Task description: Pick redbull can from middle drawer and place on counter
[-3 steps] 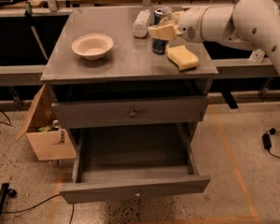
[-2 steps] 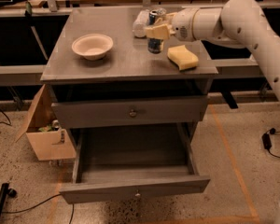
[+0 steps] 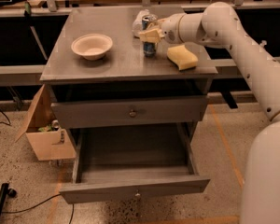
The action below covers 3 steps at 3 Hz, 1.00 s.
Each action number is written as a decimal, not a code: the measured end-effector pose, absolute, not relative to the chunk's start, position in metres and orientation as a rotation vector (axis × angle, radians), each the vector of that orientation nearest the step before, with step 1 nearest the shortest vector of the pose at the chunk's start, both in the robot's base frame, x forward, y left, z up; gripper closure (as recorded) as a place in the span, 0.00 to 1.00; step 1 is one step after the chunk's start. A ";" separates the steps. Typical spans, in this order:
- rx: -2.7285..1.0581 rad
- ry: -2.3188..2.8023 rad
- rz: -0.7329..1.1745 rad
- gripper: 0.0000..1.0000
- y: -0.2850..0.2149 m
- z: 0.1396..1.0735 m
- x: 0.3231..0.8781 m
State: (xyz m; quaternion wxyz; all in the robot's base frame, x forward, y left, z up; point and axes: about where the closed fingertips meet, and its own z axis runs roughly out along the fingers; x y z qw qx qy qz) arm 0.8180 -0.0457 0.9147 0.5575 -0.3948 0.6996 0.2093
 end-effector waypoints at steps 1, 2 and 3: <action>-0.917 1.655 0.486 0.38 -0.039 0.904 0.831; -0.890 1.663 0.480 0.15 -0.040 0.898 0.834; -0.850 1.668 0.451 0.00 -0.055 0.902 0.826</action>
Offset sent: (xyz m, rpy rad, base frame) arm 0.0176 -0.0051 -0.0228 0.0242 0.0064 -0.0782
